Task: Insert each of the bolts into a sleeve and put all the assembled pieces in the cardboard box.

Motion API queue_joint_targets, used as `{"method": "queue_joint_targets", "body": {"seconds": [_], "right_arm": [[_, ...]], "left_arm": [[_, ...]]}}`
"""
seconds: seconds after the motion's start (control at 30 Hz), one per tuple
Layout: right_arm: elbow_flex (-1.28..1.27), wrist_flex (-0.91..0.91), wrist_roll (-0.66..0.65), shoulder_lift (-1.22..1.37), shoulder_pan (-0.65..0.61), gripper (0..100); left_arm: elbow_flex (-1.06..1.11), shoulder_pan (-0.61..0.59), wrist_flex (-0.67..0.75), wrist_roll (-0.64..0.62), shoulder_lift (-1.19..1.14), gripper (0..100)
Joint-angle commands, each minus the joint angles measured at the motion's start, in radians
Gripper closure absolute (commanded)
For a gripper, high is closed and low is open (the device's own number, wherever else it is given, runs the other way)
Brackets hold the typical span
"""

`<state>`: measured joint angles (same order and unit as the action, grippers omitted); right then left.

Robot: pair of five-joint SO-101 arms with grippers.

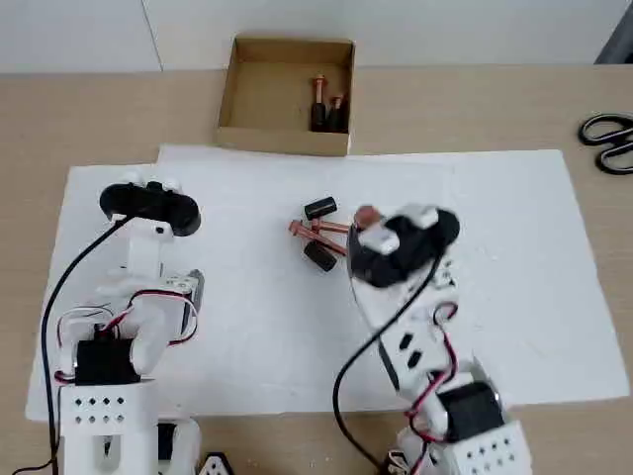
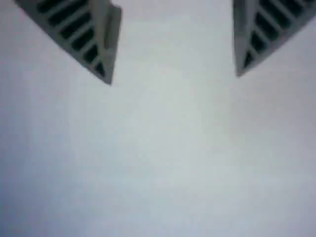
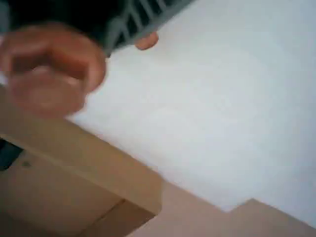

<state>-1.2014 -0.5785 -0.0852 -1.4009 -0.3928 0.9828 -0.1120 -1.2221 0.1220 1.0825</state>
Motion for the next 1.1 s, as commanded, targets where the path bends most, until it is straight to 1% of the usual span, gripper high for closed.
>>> {"method": "queue_joint_targets", "body": {"seconds": [0.0,0.17,0.33,0.53,0.77,1.07], "right_arm": [[0.227,0.173,-0.009,0.309,0.022,99.5],[0.496,0.340,-0.009,0.717,0.027,99.5],[0.829,0.432,-0.009,1.090,0.027,99.5],[1.257,0.443,-0.009,1.529,0.022,99.5],[1.743,0.443,-0.009,1.966,0.021,99.5],[2.191,0.440,-0.009,2.396,0.019,99.2]], "left_arm": [[-0.004,-0.006,-0.003,0.002,0.012,85],[-0.002,-0.008,-0.005,0.002,0.012,85],[0.021,-0.006,0.002,0.002,0.012,85],[0.074,-0.008,0.002,0.003,0.012,85],[0.077,-0.008,0.002,0.003,0.012,85],[0.079,-0.008,0.002,0.003,0.012,85]]}}
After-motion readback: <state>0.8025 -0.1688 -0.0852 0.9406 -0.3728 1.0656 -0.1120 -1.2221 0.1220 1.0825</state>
